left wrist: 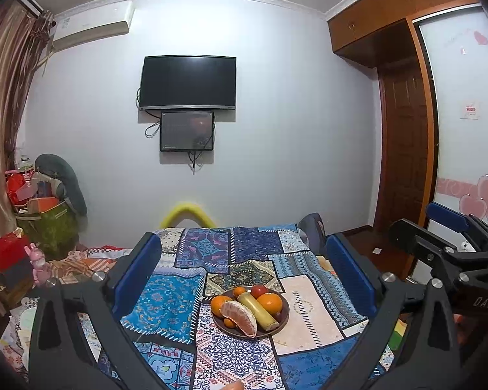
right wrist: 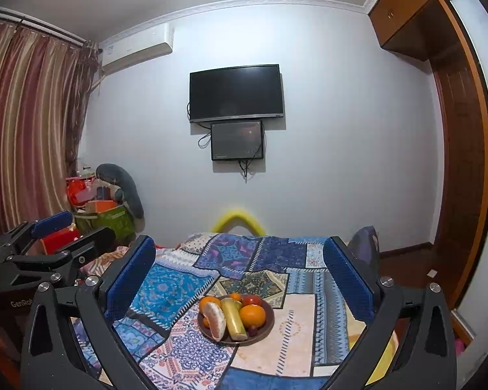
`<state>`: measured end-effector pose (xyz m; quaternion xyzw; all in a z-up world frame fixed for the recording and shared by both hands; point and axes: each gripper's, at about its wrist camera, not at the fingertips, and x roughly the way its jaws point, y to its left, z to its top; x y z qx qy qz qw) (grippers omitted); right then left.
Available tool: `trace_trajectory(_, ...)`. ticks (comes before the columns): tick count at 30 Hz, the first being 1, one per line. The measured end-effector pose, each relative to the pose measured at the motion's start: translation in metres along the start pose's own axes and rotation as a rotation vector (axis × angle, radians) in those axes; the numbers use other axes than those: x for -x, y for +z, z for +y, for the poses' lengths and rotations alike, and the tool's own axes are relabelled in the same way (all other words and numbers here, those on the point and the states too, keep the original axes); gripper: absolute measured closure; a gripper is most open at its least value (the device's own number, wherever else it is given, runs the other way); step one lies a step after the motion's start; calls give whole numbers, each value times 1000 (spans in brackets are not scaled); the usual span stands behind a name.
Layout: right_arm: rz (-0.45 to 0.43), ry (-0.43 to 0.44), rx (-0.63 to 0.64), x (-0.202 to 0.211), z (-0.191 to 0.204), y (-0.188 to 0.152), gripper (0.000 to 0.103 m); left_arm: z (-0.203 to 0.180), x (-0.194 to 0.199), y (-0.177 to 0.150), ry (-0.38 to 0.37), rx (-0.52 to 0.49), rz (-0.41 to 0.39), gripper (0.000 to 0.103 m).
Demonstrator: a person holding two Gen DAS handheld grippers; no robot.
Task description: Organize fruits
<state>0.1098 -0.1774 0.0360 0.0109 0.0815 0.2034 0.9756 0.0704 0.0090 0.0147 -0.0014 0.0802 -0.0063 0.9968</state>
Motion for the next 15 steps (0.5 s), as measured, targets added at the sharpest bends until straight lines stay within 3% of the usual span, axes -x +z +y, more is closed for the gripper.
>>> trace_trajectory(15, 5, 5, -6, -1, -1, 1, 0, 1, -1, 0, -7, 3, 5, 0)
